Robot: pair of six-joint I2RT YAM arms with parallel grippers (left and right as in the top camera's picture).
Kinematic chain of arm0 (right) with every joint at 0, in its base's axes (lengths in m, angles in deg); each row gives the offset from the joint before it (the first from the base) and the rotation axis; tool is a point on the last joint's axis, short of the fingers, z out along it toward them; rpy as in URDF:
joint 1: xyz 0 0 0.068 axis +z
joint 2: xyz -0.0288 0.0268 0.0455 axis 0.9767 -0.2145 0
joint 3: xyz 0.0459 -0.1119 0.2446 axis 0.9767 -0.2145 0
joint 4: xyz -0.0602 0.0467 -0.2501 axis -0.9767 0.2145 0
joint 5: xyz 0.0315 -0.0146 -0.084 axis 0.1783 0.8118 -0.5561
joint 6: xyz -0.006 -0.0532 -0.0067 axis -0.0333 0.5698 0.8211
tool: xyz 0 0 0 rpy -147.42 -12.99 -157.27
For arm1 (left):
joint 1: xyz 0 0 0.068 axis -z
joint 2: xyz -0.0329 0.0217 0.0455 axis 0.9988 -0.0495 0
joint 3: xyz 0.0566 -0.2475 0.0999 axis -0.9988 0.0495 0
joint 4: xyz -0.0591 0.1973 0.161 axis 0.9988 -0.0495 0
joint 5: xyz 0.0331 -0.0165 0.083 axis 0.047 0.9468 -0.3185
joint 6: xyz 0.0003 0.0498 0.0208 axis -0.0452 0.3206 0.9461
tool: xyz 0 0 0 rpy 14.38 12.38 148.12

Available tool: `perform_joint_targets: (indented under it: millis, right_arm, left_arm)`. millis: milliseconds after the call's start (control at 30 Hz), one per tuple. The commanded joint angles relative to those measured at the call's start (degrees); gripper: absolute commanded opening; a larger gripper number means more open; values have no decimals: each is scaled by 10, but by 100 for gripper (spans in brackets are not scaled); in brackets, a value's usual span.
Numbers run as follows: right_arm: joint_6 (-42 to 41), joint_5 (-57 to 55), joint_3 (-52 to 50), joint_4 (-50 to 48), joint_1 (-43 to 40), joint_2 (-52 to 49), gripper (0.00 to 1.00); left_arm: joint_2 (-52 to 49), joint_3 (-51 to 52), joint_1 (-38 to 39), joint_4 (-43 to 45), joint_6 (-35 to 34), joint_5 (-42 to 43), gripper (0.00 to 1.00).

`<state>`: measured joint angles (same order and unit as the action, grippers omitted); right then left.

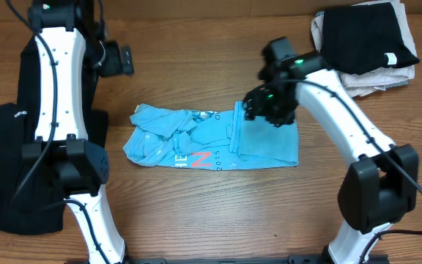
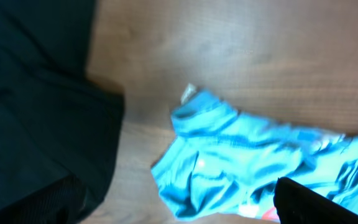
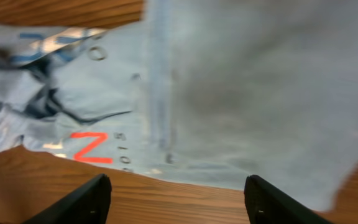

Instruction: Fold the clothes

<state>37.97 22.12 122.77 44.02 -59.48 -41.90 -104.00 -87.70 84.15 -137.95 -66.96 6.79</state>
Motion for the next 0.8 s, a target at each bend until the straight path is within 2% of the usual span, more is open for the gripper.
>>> perform_joint_targets:
  millis: [0,133,300,567,767]
  right_arm:
    - [13,0,13,7,-34,18,74]
    - [27,-1,13,7,-61,18,79]
    - [41,-3,12,6,-77,18,82]
    - [59,-3,12,6,-78,18,83]
    - [59,-3,12,4,-78,18,86]
  left_arm:
    - [0,64,8,-4,59,49,100]
    - [0,151,14,14,114,93,100]
    - [0,238,27,76,115,97,100]
    - [0,335,40,160,184,97,100]
    - [0,406,42,225,198,90,100]
